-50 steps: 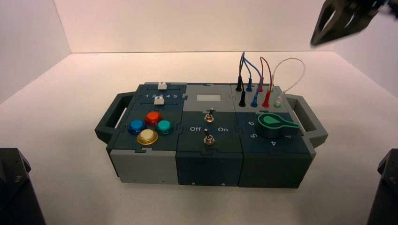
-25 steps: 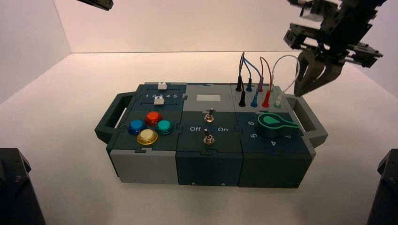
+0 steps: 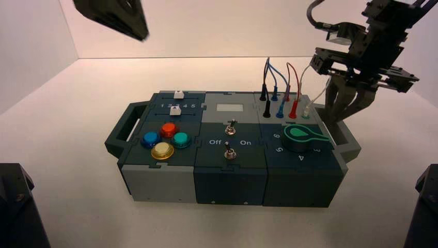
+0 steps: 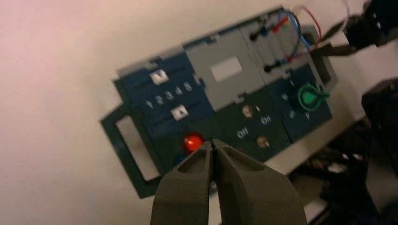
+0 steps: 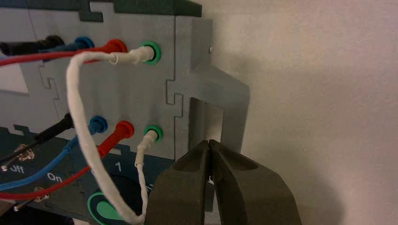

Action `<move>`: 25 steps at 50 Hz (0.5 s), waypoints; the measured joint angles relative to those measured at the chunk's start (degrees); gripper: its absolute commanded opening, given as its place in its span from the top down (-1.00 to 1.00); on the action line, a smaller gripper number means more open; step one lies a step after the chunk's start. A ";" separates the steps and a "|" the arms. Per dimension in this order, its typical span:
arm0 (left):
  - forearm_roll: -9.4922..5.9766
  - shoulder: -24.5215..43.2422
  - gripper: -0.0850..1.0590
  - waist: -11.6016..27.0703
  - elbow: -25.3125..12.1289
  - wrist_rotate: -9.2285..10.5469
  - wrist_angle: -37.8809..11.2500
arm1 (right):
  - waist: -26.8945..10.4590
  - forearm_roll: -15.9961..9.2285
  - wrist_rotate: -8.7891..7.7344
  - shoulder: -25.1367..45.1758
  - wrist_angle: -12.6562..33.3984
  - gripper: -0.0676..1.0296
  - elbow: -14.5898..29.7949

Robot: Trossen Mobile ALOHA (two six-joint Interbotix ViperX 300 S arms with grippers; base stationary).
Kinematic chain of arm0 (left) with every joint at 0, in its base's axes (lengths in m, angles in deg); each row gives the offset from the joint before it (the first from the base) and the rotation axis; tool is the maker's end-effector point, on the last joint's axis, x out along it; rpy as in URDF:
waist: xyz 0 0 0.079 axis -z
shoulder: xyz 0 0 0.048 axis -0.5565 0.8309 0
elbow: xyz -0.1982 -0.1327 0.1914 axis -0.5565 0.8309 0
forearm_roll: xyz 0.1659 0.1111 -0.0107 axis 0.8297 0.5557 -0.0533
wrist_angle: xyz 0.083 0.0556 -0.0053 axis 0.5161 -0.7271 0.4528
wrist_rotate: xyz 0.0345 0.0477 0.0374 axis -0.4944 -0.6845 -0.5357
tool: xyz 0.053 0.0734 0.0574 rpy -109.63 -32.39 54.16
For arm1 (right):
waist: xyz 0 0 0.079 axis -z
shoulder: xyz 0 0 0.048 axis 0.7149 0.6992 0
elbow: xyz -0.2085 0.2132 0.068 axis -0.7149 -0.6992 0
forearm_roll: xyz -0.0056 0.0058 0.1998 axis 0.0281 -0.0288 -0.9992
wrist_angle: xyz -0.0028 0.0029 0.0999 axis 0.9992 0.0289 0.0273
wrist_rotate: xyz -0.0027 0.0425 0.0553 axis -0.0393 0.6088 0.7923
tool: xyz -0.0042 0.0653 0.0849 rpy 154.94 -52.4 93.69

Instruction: Flip the top switch off with the left gripper.

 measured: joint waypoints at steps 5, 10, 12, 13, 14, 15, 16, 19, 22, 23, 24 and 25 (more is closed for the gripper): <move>-0.26 2.29 0.91 3.08 -0.35 1.41 0.00 | -0.09 -0.35 -0.09 0.88 -0.44 0.92 -0.09; -0.44 4.57 0.91 5.80 -0.62 2.46 0.00 | -0.18 -0.62 -0.09 1.85 -0.70 0.92 -0.09; -0.53 5.63 0.91 6.77 -0.70 2.81 0.00 | -0.26 -0.70 -0.09 2.46 -0.88 0.92 0.00; -0.44 6.50 0.91 7.56 -0.79 3.16 0.00 | -0.35 -0.88 0.00 2.72 -0.97 0.92 0.09; -0.53 6.86 0.91 7.82 -0.79 3.34 0.00 | -0.35 -0.88 0.09 2.90 -1.05 0.92 0.18; -0.53 7.38 0.91 8.26 -0.97 3.52 0.00 | -0.44 -0.88 0.00 3.08 -1.05 0.92 0.18; -0.53 8.17 0.91 8.88 -1.14 3.87 0.00 | -0.44 -0.70 0.26 3.34 -1.05 0.92 0.18; -0.62 9.67 0.91 10.02 -1.58 4.57 0.00 | -0.44 -0.88 0.26 3.69 -1.05 0.92 0.35; -0.62 11.60 0.91 11.43 -2.64 5.54 0.00 | -0.70 -0.88 0.26 4.04 -0.97 0.92 0.35; -0.62 12.13 0.91 11.87 -2.99 5.80 0.00 | -0.79 -0.88 0.35 4.13 -0.97 0.92 0.44; -0.62 12.66 0.91 12.30 -3.25 6.06 0.00 | -0.79 -0.88 0.35 4.13 -1.05 0.92 0.44; -0.62 12.92 0.91 12.48 -3.34 6.06 0.00 | -1.14 -0.88 0.35 4.31 -1.14 0.92 0.53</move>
